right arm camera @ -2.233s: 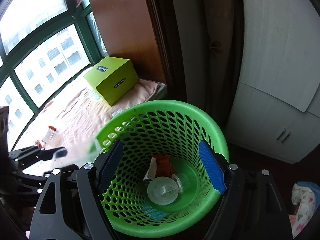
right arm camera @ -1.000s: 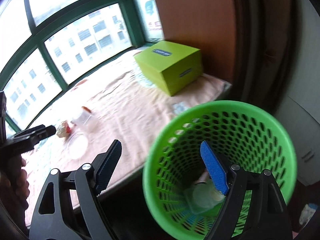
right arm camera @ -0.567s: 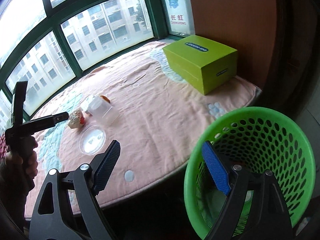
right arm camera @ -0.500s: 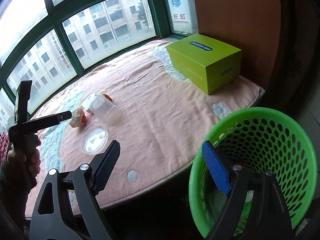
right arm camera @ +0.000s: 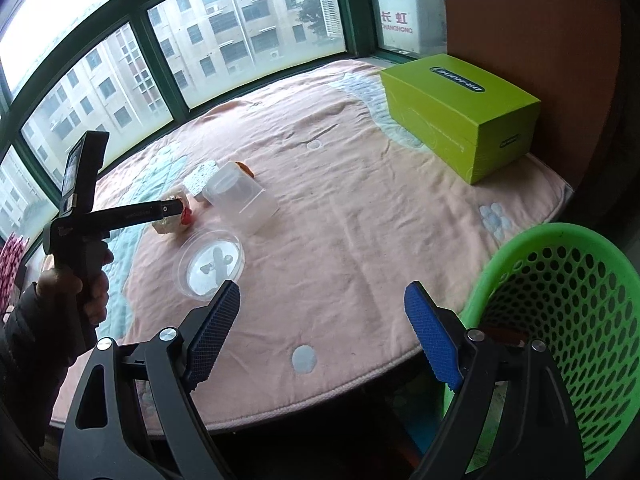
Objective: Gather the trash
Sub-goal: 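Move both tools back over the table toward the remaining trash, then grasp the crumpled tissue with the left tool, then grasp the clear round bowl with the right tool while the left tool holds the tissue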
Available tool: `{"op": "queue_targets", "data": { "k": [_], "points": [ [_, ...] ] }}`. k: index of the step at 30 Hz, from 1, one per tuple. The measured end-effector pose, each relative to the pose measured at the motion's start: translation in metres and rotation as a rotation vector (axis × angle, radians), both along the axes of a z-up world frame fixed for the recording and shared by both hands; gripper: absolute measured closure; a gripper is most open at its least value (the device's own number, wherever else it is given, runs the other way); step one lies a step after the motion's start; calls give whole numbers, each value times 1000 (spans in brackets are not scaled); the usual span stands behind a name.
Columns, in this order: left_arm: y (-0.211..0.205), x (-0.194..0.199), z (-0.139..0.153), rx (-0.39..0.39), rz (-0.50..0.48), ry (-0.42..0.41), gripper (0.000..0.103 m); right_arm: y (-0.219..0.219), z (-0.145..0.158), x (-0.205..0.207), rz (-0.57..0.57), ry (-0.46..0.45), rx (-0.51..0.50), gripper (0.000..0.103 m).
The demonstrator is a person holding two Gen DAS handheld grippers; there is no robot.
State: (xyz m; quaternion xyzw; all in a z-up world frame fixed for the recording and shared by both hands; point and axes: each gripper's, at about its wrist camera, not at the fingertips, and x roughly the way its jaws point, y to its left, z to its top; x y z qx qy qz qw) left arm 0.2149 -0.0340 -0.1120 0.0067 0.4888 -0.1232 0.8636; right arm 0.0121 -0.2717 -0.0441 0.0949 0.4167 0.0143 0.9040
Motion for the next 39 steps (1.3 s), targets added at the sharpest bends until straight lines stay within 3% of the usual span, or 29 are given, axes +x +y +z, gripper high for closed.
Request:
{"op": "queue_targets", "data": {
  "k": [9,12,31,39],
  "points": [
    [14,2,-2,-68,-6,10,73,25,-11,14,62,26,-5,19],
    [17,-1,2,-74,-7,1,78,33,-15,20,86,31,-4,19],
    [70,-37,46,-146,75,-80,79,108,-54,69,264,81,-35,10],
    [84,-47,52,-161,100,-86,79,130,-69,87,289,101,-113,6]
  ]
}}
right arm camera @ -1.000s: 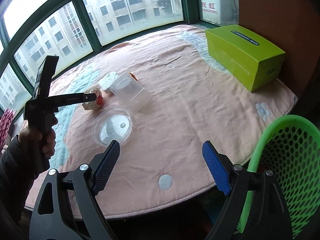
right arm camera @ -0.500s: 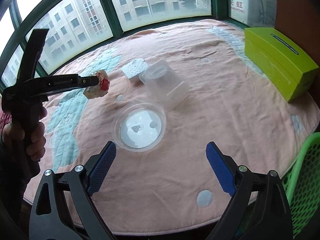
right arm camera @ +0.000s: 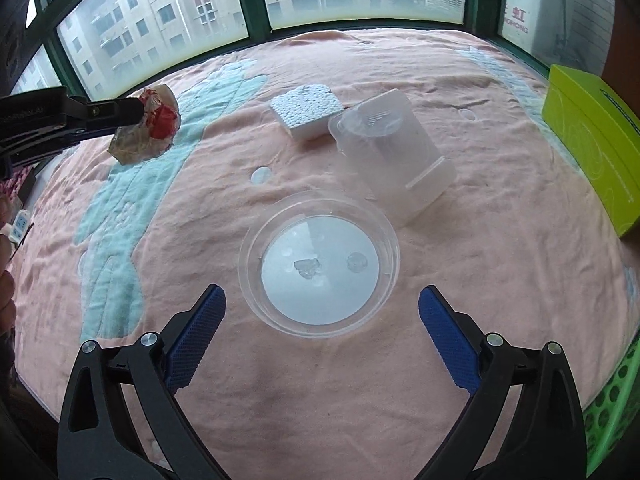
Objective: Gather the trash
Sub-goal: 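Grasp the clear round bowl with the right tool while the left tool holds the tissue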
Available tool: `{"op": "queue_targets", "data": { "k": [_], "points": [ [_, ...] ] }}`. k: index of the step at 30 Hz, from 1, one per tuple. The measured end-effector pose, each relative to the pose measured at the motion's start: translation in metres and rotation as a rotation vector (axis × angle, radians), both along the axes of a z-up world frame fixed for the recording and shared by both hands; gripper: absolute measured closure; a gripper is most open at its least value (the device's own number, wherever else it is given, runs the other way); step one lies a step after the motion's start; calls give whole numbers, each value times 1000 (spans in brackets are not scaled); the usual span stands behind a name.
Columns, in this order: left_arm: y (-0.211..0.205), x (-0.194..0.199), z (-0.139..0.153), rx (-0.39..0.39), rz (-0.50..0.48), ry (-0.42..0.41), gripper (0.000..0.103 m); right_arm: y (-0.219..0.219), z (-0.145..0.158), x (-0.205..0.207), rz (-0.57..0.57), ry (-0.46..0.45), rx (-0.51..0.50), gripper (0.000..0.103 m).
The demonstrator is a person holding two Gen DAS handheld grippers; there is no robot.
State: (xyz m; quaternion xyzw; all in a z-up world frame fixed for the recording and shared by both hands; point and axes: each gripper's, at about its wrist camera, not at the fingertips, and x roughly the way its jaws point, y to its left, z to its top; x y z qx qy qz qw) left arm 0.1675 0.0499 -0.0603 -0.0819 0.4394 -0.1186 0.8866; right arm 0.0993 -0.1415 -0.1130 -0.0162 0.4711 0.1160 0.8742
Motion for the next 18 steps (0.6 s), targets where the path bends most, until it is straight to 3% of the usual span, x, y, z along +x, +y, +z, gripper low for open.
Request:
{"op": "queue_targets", "data": {
  "k": [14,18],
  "points": [
    [7,-6,-2,-6,11,14,79,10,-16,16,-2,25,-19,6],
    [7,-6,-2,-6,12,14,79,10,-13,14,-5,23,-14,12]
  ]
}}
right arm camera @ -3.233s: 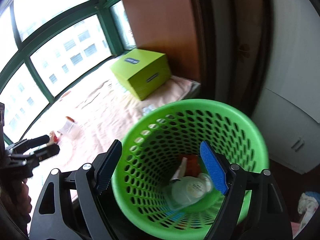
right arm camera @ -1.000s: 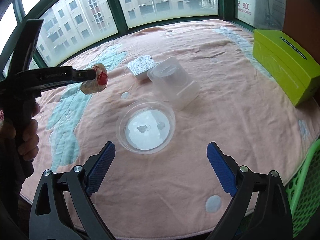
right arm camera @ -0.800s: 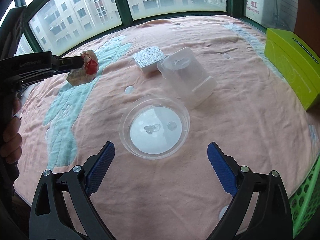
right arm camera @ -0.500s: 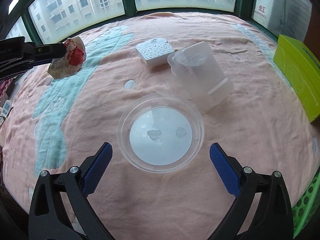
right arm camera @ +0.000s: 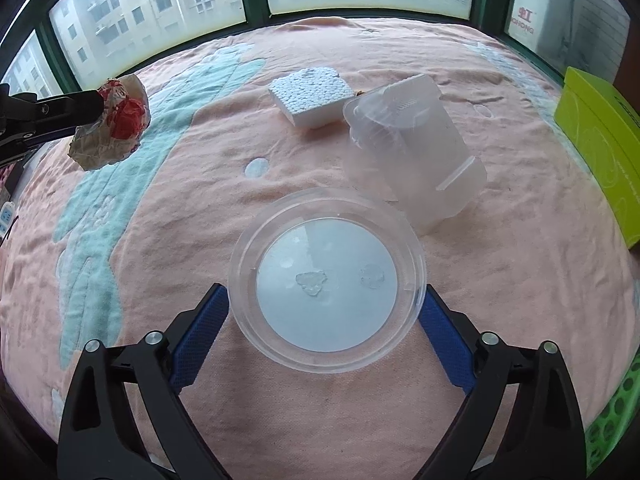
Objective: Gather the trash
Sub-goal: 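Grasp the clear round bowl with the right tool while the left tool holds the tissue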
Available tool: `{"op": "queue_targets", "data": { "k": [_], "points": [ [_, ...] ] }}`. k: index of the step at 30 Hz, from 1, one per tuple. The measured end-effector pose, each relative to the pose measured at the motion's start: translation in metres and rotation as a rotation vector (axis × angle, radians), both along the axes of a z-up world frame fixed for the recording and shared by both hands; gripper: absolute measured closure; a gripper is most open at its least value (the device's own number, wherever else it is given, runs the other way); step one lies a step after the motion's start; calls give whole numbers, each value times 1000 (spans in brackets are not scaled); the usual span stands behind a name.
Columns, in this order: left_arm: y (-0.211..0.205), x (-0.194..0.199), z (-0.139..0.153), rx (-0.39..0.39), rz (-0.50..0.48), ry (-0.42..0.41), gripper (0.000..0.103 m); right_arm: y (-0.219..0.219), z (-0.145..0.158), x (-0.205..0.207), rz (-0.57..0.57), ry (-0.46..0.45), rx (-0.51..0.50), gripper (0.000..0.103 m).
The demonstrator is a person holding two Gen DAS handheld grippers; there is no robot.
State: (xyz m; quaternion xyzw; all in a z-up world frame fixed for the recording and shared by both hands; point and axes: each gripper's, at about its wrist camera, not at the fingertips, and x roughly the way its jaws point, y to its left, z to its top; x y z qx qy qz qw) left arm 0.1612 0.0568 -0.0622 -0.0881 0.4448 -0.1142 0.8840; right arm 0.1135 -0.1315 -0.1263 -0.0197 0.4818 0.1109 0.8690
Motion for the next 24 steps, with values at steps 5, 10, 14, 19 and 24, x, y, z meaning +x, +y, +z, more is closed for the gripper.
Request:
{"op": "queue_targets", "data": {
  "k": [5,10,14,19,24],
  "points": [
    [-1,-2,2,2,-5,-8,79,-1,8,-8,4,-16,19,12],
    [-5,-11,11,7,-8,-27,79,-5,22,-18,-1,-42,34,13],
    [-11,-20,17,3,-13,-36,79,-14,34,-30,-19,-60,49,13],
    [-24,-31,23,1,-27,-49,79,-30,50,-47,-49,-85,66,13],
    [-43,-40,29,-7,-58,-58,79,-47,63,-65,-89,-109,75,13]
  ]
}}
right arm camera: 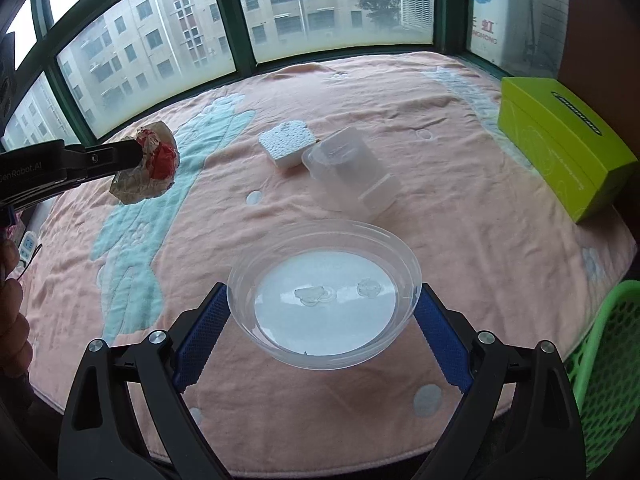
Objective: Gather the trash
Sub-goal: 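Grasp the clear round bowl with the right tool while the left tool holds the tissue, then carry the tissue and bowl over the wastebasket and open both tools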
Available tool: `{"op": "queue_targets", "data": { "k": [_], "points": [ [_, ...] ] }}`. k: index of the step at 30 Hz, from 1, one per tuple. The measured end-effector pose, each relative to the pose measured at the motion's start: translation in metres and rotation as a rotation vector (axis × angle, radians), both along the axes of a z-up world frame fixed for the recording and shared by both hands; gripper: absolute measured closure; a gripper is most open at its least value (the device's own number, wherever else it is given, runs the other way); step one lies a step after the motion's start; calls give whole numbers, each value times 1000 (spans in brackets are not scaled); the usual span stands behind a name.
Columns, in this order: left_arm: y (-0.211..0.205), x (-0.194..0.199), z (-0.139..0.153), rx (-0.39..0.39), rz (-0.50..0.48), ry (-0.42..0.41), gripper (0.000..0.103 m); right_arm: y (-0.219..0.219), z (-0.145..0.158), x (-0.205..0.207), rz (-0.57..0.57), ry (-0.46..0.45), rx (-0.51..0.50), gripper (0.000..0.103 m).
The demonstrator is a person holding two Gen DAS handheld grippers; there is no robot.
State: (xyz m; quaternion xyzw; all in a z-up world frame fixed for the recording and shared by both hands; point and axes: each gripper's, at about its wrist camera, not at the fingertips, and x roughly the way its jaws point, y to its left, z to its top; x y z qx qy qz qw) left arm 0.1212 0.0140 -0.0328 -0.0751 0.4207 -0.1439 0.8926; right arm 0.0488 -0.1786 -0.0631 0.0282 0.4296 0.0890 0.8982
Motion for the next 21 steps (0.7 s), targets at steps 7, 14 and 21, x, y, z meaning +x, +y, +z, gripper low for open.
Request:
{"op": "queue_targets", "data": {
  "k": [7,14,21],
  "points": [
    [-30,-13,6,-9,-58,-11,79,-36,15,-23,-76,-23,14,13],
    [-61,-23,15,-12,-121,-25,79,-72,27,-49,-165,-45,21,13],
    [-88,-30,22,-18,-172,-37,79,-103,32,-71,-247,-53,19,13]
  ]
}}
